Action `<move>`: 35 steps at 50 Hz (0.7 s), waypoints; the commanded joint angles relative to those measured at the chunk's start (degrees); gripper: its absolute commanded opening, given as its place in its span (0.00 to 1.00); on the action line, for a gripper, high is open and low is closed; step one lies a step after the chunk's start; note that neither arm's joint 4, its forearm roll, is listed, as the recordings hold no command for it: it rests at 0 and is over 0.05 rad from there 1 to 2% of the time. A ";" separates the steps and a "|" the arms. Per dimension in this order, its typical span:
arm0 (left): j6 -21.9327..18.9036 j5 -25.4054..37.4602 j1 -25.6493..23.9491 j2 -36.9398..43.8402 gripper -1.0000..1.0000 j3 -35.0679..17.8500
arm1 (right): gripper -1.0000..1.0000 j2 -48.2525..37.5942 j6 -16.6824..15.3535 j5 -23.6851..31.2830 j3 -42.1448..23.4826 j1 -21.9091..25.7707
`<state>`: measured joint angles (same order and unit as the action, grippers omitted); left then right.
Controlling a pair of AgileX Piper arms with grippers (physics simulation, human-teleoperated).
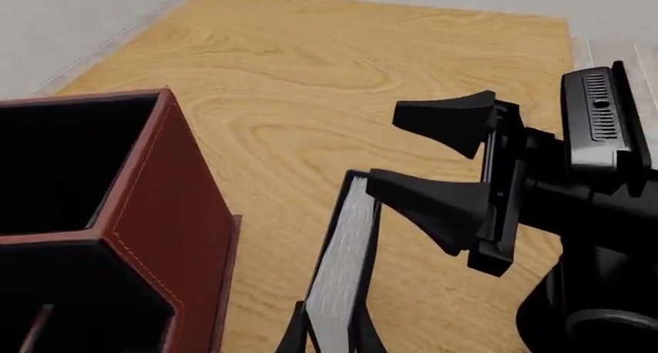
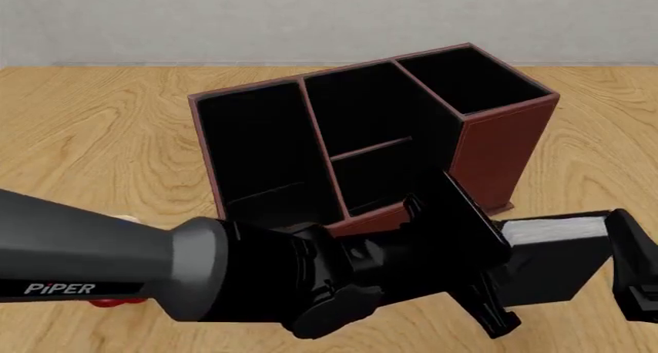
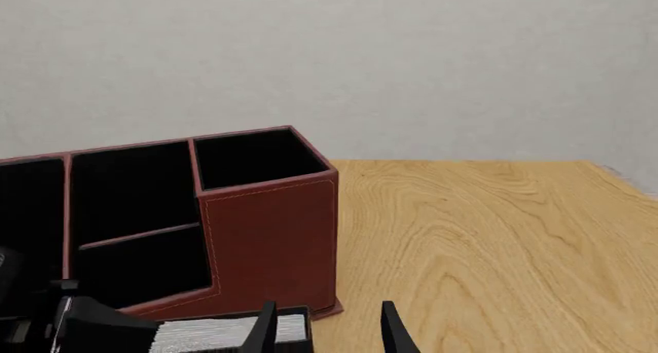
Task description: Pick up the book and place it in the back compartment of the caddy.
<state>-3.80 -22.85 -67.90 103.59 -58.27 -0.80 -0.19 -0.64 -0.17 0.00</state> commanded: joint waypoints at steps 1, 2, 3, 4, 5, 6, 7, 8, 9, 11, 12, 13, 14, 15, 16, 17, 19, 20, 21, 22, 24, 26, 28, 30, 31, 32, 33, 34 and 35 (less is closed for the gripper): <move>-2.47 -0.03 0.58 -0.94 0.00 -0.31 | 1.00 0.01 -0.02 -0.02 0.02 0.00; -2.45 -0.05 0.70 -0.89 0.00 -0.35 | 1.00 0.06 -0.03 0.05 0.00 0.00; -2.71 -0.12 0.86 -0.61 0.00 -0.39 | 1.00 0.01 -0.01 0.00 0.01 0.00; -2.83 -0.14 0.95 -0.48 0.00 -0.42 | 1.00 -0.05 0.00 -0.06 0.02 0.00; -2.83 -0.10 1.20 -0.39 0.00 -0.50 | 1.00 -0.15 0.01 -0.16 0.02 0.00; -2.86 -0.01 1.33 -0.41 0.00 -0.56 | 1.00 -0.21 0.00 -0.21 0.01 0.00; -2.85 0.25 1.41 -0.73 0.00 -0.61 | 1.00 -0.27 -0.02 -0.30 0.03 0.01; -2.87 0.44 1.49 -1.04 0.00 -0.60 | 1.00 -0.23 -0.03 -0.25 0.02 0.01; -2.87 0.42 1.53 -1.17 0.00 -0.53 | 1.00 -0.12 -0.03 -0.12 -0.01 0.01; -3.03 0.25 1.54 -1.35 0.00 -0.22 | 1.00 -0.04 0.00 0.01 -0.05 0.00; -3.18 0.13 1.58 -1.33 0.00 -0.06 | 1.00 -0.11 0.01 -0.06 -0.03 0.00; -3.50 0.09 1.60 -1.35 0.00 0.05 | 1.00 -0.07 0.00 -0.01 -0.05 0.00; -4.30 0.06 1.66 -1.20 0.00 0.11 | 1.00 -0.07 -0.02 -0.03 -0.04 0.01; -4.04 0.04 1.68 -1.35 0.00 0.19 | 1.00 -0.06 -0.03 -0.04 -0.03 0.01; -3.56 0.22 1.71 -1.66 0.00 0.16 | 1.00 -0.05 -0.03 -0.03 -0.02 0.01; -3.79 0.13 1.76 -1.75 0.00 0.27 | 1.00 0.04 -0.02 0.14 -0.10 0.01; -3.84 0.09 1.80 -1.89 0.00 0.38 | 1.00 -0.01 -0.01 0.07 -0.07 0.01; -3.69 0.11 1.86 -2.09 0.00 0.47 | 1.00 -0.17 0.00 -0.16 0.00 0.01; -3.86 0.22 1.91 -2.39 0.00 0.66 | 1.00 -0.09 -0.02 -0.09 -0.01 0.01; -3.81 0.16 1.95 -2.53 0.00 0.78 | 1.00 -0.10 -0.04 -0.12 0.00 0.01; -3.53 -0.14 2.02 -2.98 0.00 1.15 | 1.00 -0.10 -0.03 -0.12 0.02 0.01; -3.51 -0.18 2.15 -3.43 0.00 1.39 | 1.00 -0.06 0.00 -0.07 0.02 0.00; -3.54 -0.40 2.24 -3.56 0.00 1.65 | 1.00 -0.05 -0.02 -0.05 0.00 0.01; -3.59 -0.50 2.27 -3.66 0.00 1.83 | 1.00 -0.04 -0.03 -0.04 0.00 0.01; -3.69 -0.28 2.31 -3.89 0.00 1.82 | 1.00 -0.08 -0.02 -0.11 0.02 0.01; -3.69 -0.09 2.29 -4.19 0.00 1.86 | 1.00 -0.09 -0.01 -0.09 0.00 0.01; -3.80 -0.04 2.20 -4.43 0.00 1.94 | 1.00 -0.11 0.00 -0.10 0.00 0.01; -3.76 -0.03 2.29 -4.53 0.00 1.94 | 1.00 -0.12 0.00 -0.12 0.01 0.01; -3.53 -0.13 2.59 -4.74 0.00 1.98 | 1.00 -0.13 -0.01 -0.14 0.01 0.01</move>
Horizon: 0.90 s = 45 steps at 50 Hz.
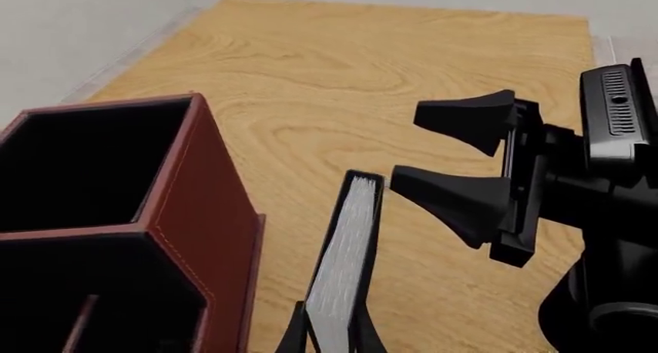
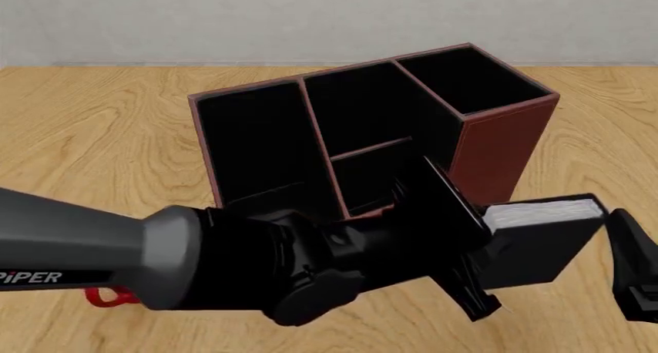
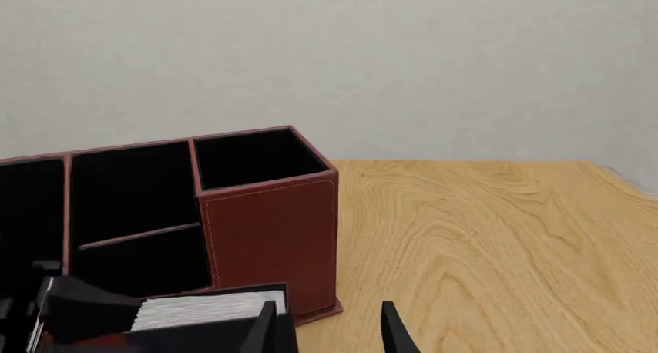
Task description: Pick up the book and place it in the back compartment of the caddy.
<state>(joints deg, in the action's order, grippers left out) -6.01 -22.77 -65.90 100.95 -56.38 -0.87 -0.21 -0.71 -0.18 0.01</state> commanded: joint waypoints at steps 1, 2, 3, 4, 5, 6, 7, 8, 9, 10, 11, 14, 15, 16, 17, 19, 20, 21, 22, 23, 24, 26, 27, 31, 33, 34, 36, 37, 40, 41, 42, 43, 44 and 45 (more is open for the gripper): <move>-1.45 -0.03 0.72 -2.13 0.00 0.01 | 1.00 0.04 -0.01 0.05 -0.01 0.00; -1.62 -0.07 0.76 -2.18 0.00 0.10 | 1.00 0.00 -0.02 0.00 -0.01 0.01; -1.52 -0.05 0.80 -2.25 0.00 0.15 | 1.00 0.00 -0.01 0.01 0.00 0.00; -1.56 -0.17 0.83 -2.15 0.00 0.20 | 1.00 0.00 0.00 0.01 0.00 0.00; -1.69 -0.25 0.82 -2.15 0.00 0.30 | 1.00 -0.02 0.02 0.00 0.00 0.00; -1.63 -0.16 0.83 -2.24 0.00 0.30 | 1.00 0.02 0.01 0.06 -0.03 0.00; -1.76 -0.16 0.83 -2.28 0.00 0.34 | 1.00 0.04 0.01 0.08 -0.04 0.00; -1.76 -0.16 0.83 -2.28 0.00 0.34 | 1.00 0.04 0.01 0.08 -0.04 0.00; -1.98 -0.27 0.92 -2.12 0.00 0.39 | 1.00 0.05 -0.01 0.10 -0.05 0.01; -2.15 -0.45 0.87 -2.14 0.00 0.53 | 1.00 0.13 -0.01 0.21 -0.08 0.01; -2.24 -0.41 0.98 -2.11 0.00 0.50 | 1.00 0.17 -0.01 0.25 -0.10 0.01; -2.61 -0.12 1.18 -3.11 0.00 0.70 | 1.00 0.18 0.00 0.28 -0.12 0.01; -3.07 -0.16 1.14 -3.71 0.00 0.95 | 1.00 0.16 0.01 0.28 -0.12 0.01; -2.95 0.17 1.11 -4.23 0.00 1.00 | 1.00 0.17 0.01 0.28 -0.12 0.01; -3.18 0.13 0.99 -4.57 0.00 1.28 | 1.00 0.17 0.00 0.28 -0.12 0.00; -3.65 0.04 0.80 -4.71 0.00 1.57 | 1.00 0.15 0.02 0.28 -0.12 0.01; -3.68 0.04 0.73 -4.79 0.00 1.71 | 1.00 0.16 0.03 0.28 -0.12 0.00; -3.82 -0.07 0.64 -5.06 0.00 2.03 | 1.00 0.16 0.01 0.27 -0.12 0.02; -3.99 0.11 0.88 -5.78 0.00 2.28 | 1.00 0.18 -0.01 0.28 -0.12 0.00; -3.78 0.00 0.69 -6.59 0.00 2.65 | 1.00 0.16 0.00 0.28 -0.12 0.00; -3.78 0.00 0.69 -6.60 0.00 2.66 | 1.00 0.16 0.00 0.28 -0.12 0.00; -3.47 0.15 1.30 -8.17 0.00 3.15 | 1.00 0.16 0.02 0.28 -0.12 0.01; -3.47 0.15 1.30 -8.17 0.00 3.15 | 1.00 0.16 0.02 0.28 -0.12 0.01; -3.41 0.32 1.74 -9.30 0.00 3.71 | 1.00 0.16 0.03 0.27 -0.12 0.02; -3.49 0.33 1.81 -9.50 0.00 3.84 | 1.00 0.15 0.03 0.27 -0.12 0.00; -3.67 0.48 1.83 -9.84 0.00 3.87 | 1.00 0.14 0.02 0.27 -0.11 0.01; -3.73 0.47 1.88 -10.27 0.00 4.09 | 1.00 0.19 -0.01 0.28 -0.12 0.02; -4.16 0.48 1.84 -10.32 0.00 4.21 | 1.00 0.18 0.00 0.28 -0.12 0.01; -4.17 0.47 2.01 -10.64 0.00 4.47 | 1.00 0.16 0.01 0.28 -0.12 0.00; -4.40 0.60 2.18 -10.89 0.00 4.53 | 1.00 0.15 0.01 0.27 -0.12 0.00; -3.64 0.43 2.48 -11.42 0.00 4.77 | 1.00 0.16 0.02 0.28 -0.12 0.00; -2.20 0.43 2.67 -12.05 0.00 4.93 | 1.00 0.16 0.00 0.28 -0.12 0.01; -2.79 0.60 2.67 -12.10 0.00 4.90 | 1.00 0.16 0.01 0.28 -0.12 0.01; -3.17 0.79 2.71 -12.24 0.00 4.93 | 1.00 0.13 0.04 0.27 -0.11 0.00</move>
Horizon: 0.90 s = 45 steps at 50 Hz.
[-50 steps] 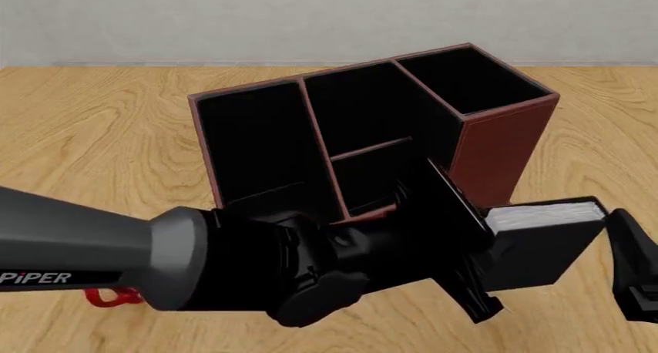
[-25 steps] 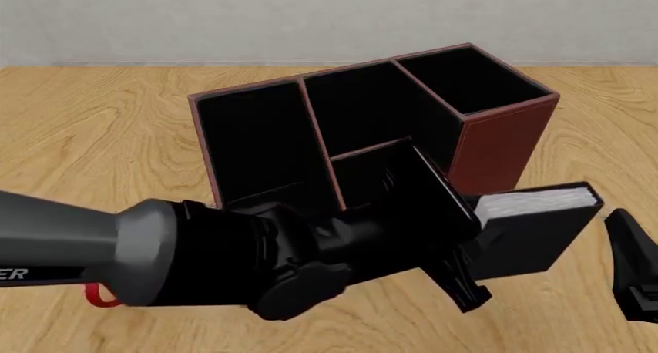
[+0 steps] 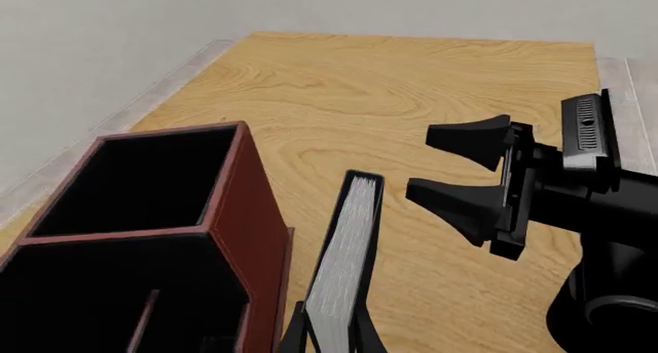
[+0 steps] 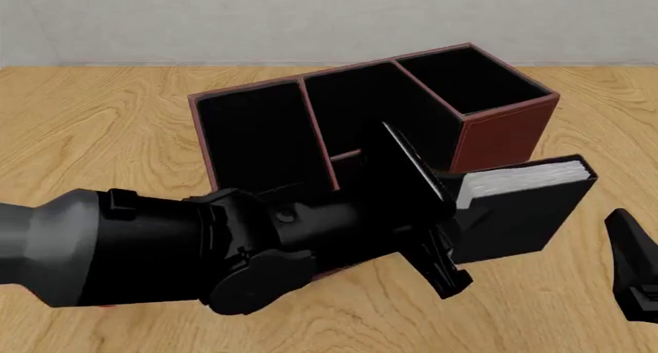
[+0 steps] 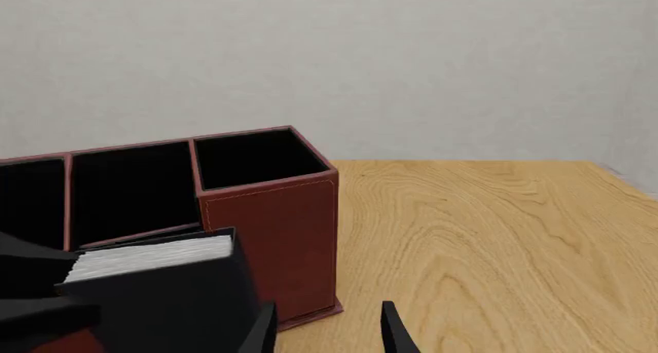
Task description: Pick up the book and place it in the back compartment of the caddy.
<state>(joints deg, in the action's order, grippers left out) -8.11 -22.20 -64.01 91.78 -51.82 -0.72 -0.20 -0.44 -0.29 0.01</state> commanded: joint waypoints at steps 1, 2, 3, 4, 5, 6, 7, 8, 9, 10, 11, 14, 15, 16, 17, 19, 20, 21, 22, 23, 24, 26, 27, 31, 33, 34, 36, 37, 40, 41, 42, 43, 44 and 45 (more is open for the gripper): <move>-1.30 0.27 0.90 -3.17 0.00 0.38 | 1.00 0.00 0.02 0.00 0.00 0.01; -1.24 0.15 1.11 -3.27 0.00 0.51 | 1.00 0.00 0.02 0.01 0.00 -0.01; -1.70 0.34 1.21 -3.44 0.00 0.48 | 1.00 -0.01 0.02 0.01 0.00 -0.01; -1.58 0.26 1.23 -3.55 0.00 0.57 | 1.00 0.00 0.00 0.01 0.00 0.01; -1.31 0.38 1.28 -3.94 0.00 0.60 | 1.00 0.01 -0.01 0.01 0.00 0.01; -0.73 0.44 1.29 -4.47 0.00 0.69 | 1.00 0.01 0.00 0.01 0.00 0.01; -0.73 0.45 1.29 -4.47 0.00 0.69 | 1.00 0.01 0.00 0.01 0.00 0.01; -0.20 0.45 1.13 -4.80 0.00 0.76 | 1.00 0.01 0.00 0.01 0.00 0.01; -0.60 0.72 1.11 -4.89 0.00 0.68 | 1.00 0.00 -0.01 0.01 0.00 0.01; -1.38 0.54 1.08 -4.78 0.00 0.83 | 1.00 0.00 0.00 0.01 0.00 0.00; -1.38 0.72 1.05 -4.93 0.00 0.80 | 1.00 0.00 -0.01 0.01 0.00 0.00; -2.17 0.98 1.21 -5.24 0.00 0.77 | 1.00 0.01 0.01 0.01 0.00 0.00; -2.17 0.98 1.21 -5.24 0.00 0.77 | 1.00 0.01 0.01 0.01 0.00 0.00; -2.34 1.49 1.38 -5.58 0.00 0.49 | 1.00 0.00 0.01 0.01 0.00 0.01; -2.38 1.70 1.54 -5.86 0.00 0.41 | 1.00 -0.01 0.01 0.00 0.00 0.00; -2.12 2.51 2.37 -7.43 0.00 0.26 | 1.00 -0.01 0.00 0.00 0.00 0.01; -2.56 2.81 2.47 -7.89 0.00 0.34 | 1.00 0.00 0.00 0.01 0.00 0.00; -3.19 2.41 2.35 -8.19 0.00 0.98 | 1.00 0.02 0.00 0.01 0.00 0.00; -2.71 2.58 2.35 -8.59 0.00 1.22 | 1.00 0.00 0.00 0.01 0.00 0.00; -2.36 2.67 2.41 -9.09 0.00 1.55 | 1.00 -0.01 0.02 0.00 0.00 0.02; -2.57 2.50 2.70 -9.23 0.00 1.93 | 1.00 0.00 0.01 0.00 0.00 0.00; -2.31 3.16 3.28 -10.32 0.00 2.14 | 1.00 0.02 -0.02 0.01 0.00 0.01; -1.76 3.19 3.49 -10.80 0.00 2.30 | 1.00 0.01 -0.01 0.01 0.00 0.00; -2.50 4.24 3.88 -12.15 0.00 2.57 | 1.00 0.02 0.00 0.01 0.00 0.00; -1.79 5.20 4.18 -13.76 0.00 2.88 | 1.00 0.02 -0.01 0.01 0.00 0.01; -1.70 5.46 4.29 -14.14 0.00 2.98 | 1.00 0.00 0.00 0.01 0.00 0.02; -2.34 5.77 4.65 -14.75 0.00 3.73 | 1.00 0.01 -0.01 0.01 0.00 0.01; -2.10 6.13 4.83 -15.22 0.00 3.85 | 1.00 -0.02 0.01 0.00 0.00 0.00; -2.26 7.37 5.54 -16.53 0.00 3.84 | 1.00 -0.01 0.02 0.00 0.00 0.01; -2.49 7.80 5.78 -16.99 0.00 3.82 | 1.00 0.01 0.00 0.01 0.00 0.00; -2.32 8.29 6.05 -17.51 0.00 3.72 | 1.00 0.01 0.00 0.01 0.00 0.00; -2.32 8.79 6.21 -18.08 0.00 3.61 | 1.00 0.00 0.02 0.01 0.00 0.00; -2.72 9.41 6.36 -18.62 0.00 3.43 | 1.00 0.02 0.01 0.01 0.00 0.00; -2.59 9.88 6.47 -19.25 0.00 3.35 | 1.00 0.00 -0.01 0.01 0.00 0.01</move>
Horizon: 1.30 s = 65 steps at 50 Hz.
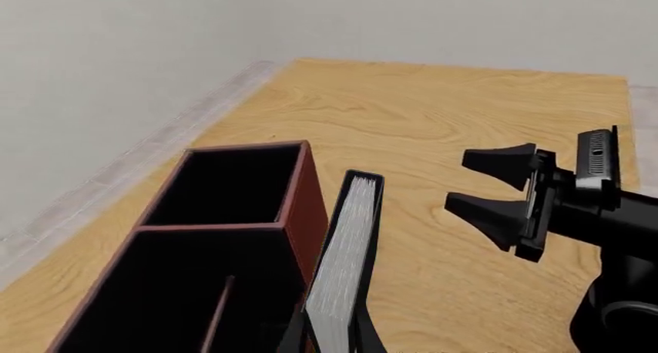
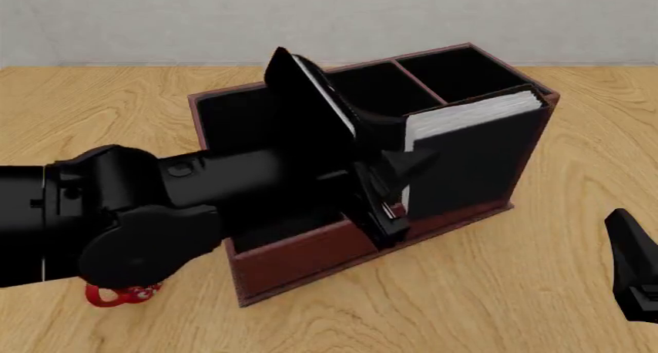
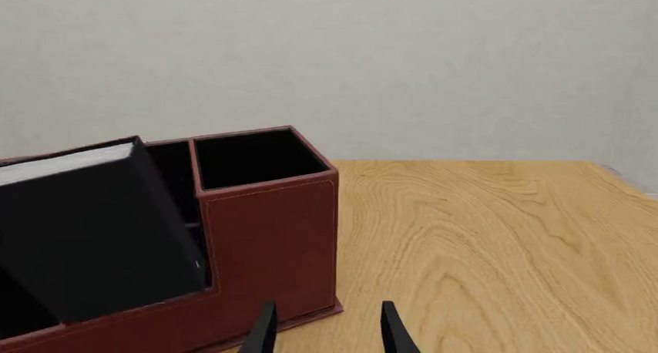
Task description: Pick up the book and place it in the back compartment of the caddy.
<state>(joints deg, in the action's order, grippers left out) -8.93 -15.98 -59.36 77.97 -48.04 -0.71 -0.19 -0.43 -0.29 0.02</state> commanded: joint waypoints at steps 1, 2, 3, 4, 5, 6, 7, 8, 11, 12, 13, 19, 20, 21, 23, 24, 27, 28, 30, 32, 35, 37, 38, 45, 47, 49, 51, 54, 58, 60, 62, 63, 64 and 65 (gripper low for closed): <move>-1.49 4.09 1.95 -6.05 0.00 -0.50 | 1.00 0.00 0.00 0.00 0.00 0.01; -1.54 4.89 2.09 -6.69 0.00 -0.81 | 1.00 0.00 0.00 0.00 0.00 0.00; -1.46 5.38 2.22 -7.15 0.00 -0.93 | 1.00 0.01 -0.01 0.00 0.00 0.00; -1.52 5.63 2.26 -7.56 0.00 -0.86 | 1.00 0.00 -0.01 0.00 0.00 0.02; -1.72 5.90 2.45 -7.91 0.00 -0.79 | 1.00 0.01 -0.01 0.00 0.00 -0.01; -2.19 6.28 2.81 -8.35 0.00 -0.83 | 1.00 -0.01 -0.01 0.00 0.00 0.00; -2.19 6.29 2.81 -8.35 0.00 -0.83 | 1.00 -0.01 -0.01 0.00 0.00 0.00; -2.04 6.53 2.97 -8.79 0.00 -0.79 | 1.00 0.00 0.00 0.00 0.00 0.00; -1.35 6.82 4.57 -9.74 0.00 -0.07 | 1.00 0.00 -0.01 0.00 0.00 0.01; -0.88 6.61 4.92 -10.09 0.00 0.31 | 1.00 0.00 0.01 0.00 0.00 -0.01; -0.66 6.67 5.18 -10.15 0.00 0.46 | 1.00 0.01 0.00 0.00 0.00 0.00; -1.29 7.51 6.71 -11.15 0.00 1.19 | 1.00 0.03 -0.02 0.01 0.00 0.00; -1.29 7.51 6.71 -11.15 0.00 1.19 | 1.00 0.00 0.00 0.00 0.00 0.00; -0.99 7.95 6.99 -11.70 0.00 1.38 | 1.00 0.00 0.00 0.00 0.00 -0.01; -1.12 8.07 7.17 -11.88 0.00 1.46 | 1.00 0.00 0.01 0.00 0.00 -0.01; -1.22 7.89 7.61 -12.10 0.00 1.99 | 1.00 -0.02 -0.01 0.00 0.00 0.01; -0.98 7.07 8.33 -12.37 0.00 3.14 | 1.00 0.02 -0.02 0.01 0.00 -0.01; -1.05 6.46 8.69 -12.01 0.00 3.67 | 1.00 0.02 -0.02 0.01 0.00 -0.01; -1.32 5.39 8.75 -11.52 0.00 4.39 | 1.00 0.01 0.00 0.00 0.00 0.00; -1.34 5.14 8.85 -11.05 0.00 4.32 | 1.00 -0.01 0.01 0.00 0.00 -0.01; -0.99 4.48 8.83 -10.29 0.00 4.29 | 1.00 -0.01 0.00 0.00 0.00 0.01; -0.59 4.21 9.24 -10.06 0.00 4.22 | 1.00 0.00 0.00 0.00 0.00 -0.01; -0.50 3.93 9.21 -9.77 0.00 4.24 | 1.00 0.00 0.00 0.00 0.00 -0.01; 0.72 1.21 8.95 -8.06 0.00 5.47 | 1.00 -0.01 -0.01 0.00 0.00 0.00; 1.38 0.89 8.84 -7.57 0.00 5.43 | 1.00 -0.01 0.01 0.00 0.00 0.01; 1.37 0.31 8.63 -6.97 0.00 5.61 | 1.00 -0.01 -0.02 0.00 0.00 0.01; 1.48 -0.43 8.46 -6.42 0.00 5.77 | 1.00 -0.01 0.02 0.00 0.00 -0.01; 1.46 -0.14 8.43 -6.09 0.00 5.05 | 1.00 -0.02 0.00 0.00 0.00 -0.01; 1.37 -0.69 8.54 -5.51 0.00 4.87 | 1.00 -0.01 0.00 0.00 0.00 0.00; 0.90 -1.10 8.80 -4.98 0.00 4.89 | 1.00 -0.01 0.02 0.00 0.00 -0.01; 1.51 -1.54 8.40 -4.28 0.00 5.12 | 1.00 0.00 -0.01 0.00 0.00 -0.02; 1.33 -1.39 8.57 -4.14 0.00 4.94 | 1.00 0.01 -0.02 0.00 0.00 0.01; 1.39 -1.04 8.57 -3.88 0.00 4.61 | 1.00 -0.01 -0.01 0.00 0.00 0.00; 1.39 -1.03 8.57 -3.88 0.00 4.60 | 1.00 -0.01 -0.01 0.00 0.00 0.00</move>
<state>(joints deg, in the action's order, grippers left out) -6.41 -15.93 -50.82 72.65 -42.39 -0.72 -0.19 -0.43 -0.29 0.02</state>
